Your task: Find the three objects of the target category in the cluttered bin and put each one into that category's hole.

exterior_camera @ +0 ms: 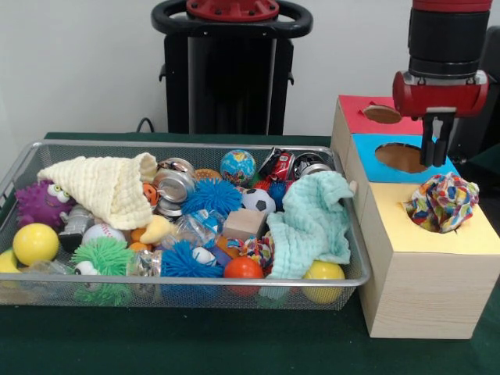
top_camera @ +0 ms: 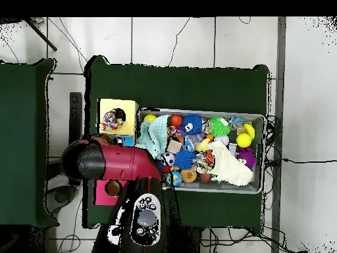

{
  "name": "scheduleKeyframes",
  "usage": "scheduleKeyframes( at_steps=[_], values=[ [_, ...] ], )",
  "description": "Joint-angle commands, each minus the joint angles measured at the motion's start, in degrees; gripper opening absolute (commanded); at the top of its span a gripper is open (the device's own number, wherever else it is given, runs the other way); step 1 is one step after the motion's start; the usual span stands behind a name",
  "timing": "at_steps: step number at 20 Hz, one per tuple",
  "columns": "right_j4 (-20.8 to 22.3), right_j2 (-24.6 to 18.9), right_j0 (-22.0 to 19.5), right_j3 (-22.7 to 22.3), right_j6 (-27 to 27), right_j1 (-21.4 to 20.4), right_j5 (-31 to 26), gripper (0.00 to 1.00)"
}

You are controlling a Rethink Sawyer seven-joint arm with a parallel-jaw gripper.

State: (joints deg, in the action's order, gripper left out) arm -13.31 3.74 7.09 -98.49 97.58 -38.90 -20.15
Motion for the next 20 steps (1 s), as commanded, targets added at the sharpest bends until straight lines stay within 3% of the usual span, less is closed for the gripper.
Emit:
scheduleKeyframes(
  at_steps=[1, 20],
  values=[
    [0.0, -0.1, 0.6, 2.6, 11.6, 4.1, 5.8, 0.00],
    [-2.8, 2.3, 3.8, 6.5, 13.5, 9.6, 10.2, 0.00]
  ],
)
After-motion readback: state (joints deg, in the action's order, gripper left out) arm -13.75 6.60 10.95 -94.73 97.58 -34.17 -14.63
